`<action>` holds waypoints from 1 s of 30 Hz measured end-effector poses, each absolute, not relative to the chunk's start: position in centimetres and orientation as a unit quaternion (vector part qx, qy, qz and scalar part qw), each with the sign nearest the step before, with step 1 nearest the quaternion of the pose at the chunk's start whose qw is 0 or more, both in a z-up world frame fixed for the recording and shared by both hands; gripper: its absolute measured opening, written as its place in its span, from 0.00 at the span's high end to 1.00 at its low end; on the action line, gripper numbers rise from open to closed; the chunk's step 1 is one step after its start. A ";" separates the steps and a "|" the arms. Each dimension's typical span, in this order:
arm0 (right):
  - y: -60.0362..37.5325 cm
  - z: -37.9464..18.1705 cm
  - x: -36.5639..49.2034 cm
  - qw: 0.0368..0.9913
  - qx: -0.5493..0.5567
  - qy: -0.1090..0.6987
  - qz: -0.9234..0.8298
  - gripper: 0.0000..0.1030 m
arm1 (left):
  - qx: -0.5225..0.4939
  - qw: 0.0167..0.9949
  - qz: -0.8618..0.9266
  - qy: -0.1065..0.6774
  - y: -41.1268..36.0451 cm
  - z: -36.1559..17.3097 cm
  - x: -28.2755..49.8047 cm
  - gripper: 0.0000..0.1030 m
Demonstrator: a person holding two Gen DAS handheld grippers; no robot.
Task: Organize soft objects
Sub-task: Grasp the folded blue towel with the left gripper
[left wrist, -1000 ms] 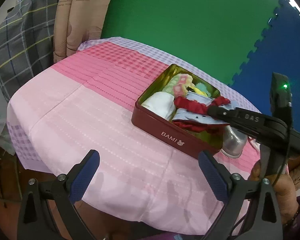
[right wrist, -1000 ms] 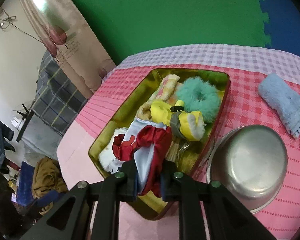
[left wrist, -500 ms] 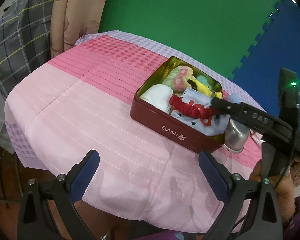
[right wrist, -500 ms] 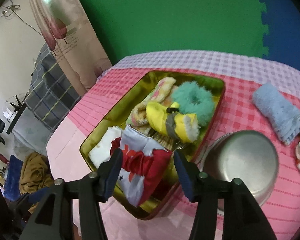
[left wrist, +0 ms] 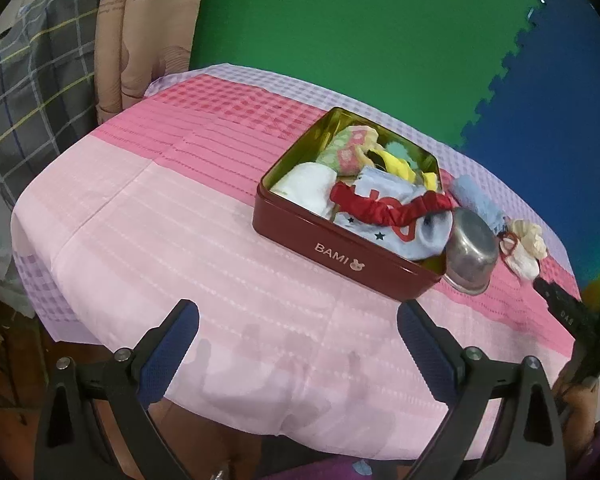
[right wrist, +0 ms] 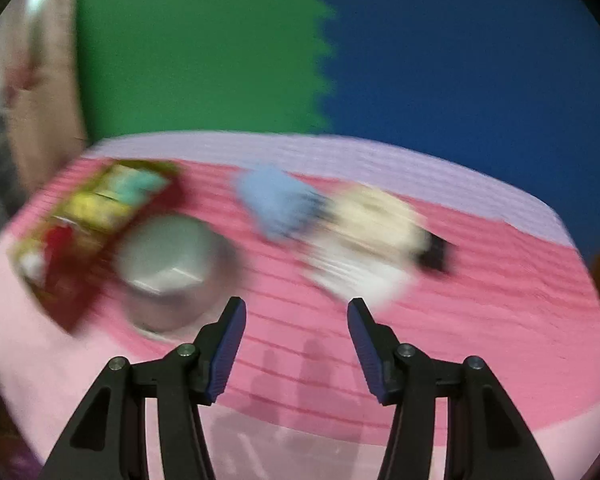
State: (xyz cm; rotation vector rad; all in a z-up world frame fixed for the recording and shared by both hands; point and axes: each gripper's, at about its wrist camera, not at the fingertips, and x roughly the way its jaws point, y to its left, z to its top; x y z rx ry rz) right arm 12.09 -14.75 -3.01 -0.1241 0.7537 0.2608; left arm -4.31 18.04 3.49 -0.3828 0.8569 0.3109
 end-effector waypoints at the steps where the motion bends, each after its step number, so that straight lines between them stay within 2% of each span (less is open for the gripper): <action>1: -16.3 -3.5 12.5 0.919 -0.064 0.373 0.108 0.48 | -0.176 0.881 0.151 0.412 17.7 3.5 -4.3 0.05; 7: -24.3 -6.0 15.5 0.910 -0.070 0.409 0.011 0.46 | -0.125 0.884 0.155 0.423 15.9 3.4 -3.5 0.05; 12: -27.7 -7.4 17.1 0.902 -0.014 0.432 0.000 0.31 | -0.079 0.888 0.156 0.426 14.0 4.1 -2.7 0.05; 14: -27.9 -7.5 17.3 0.902 -0.008 0.432 0.002 0.29 | -0.069 0.888 0.150 0.429 13.3 4.4 -2.1 0.05; 19: -28.1 -7.7 17.3 0.901 0.004 0.433 0.007 0.23 | -0.062 0.892 0.109 0.434 10.9 5.6 0.3 0.05; 24: -28.3 -8.0 17.1 0.902 0.005 0.431 0.006 0.22 | -0.049 0.896 0.047 0.439 7.6 7.2 4.2 0.05; 30: -28.3 -8.0 17.1 0.903 0.010 0.430 0.013 0.19 | -0.114 0.868 -0.055 0.480 5.3 7.6 11.7 0.05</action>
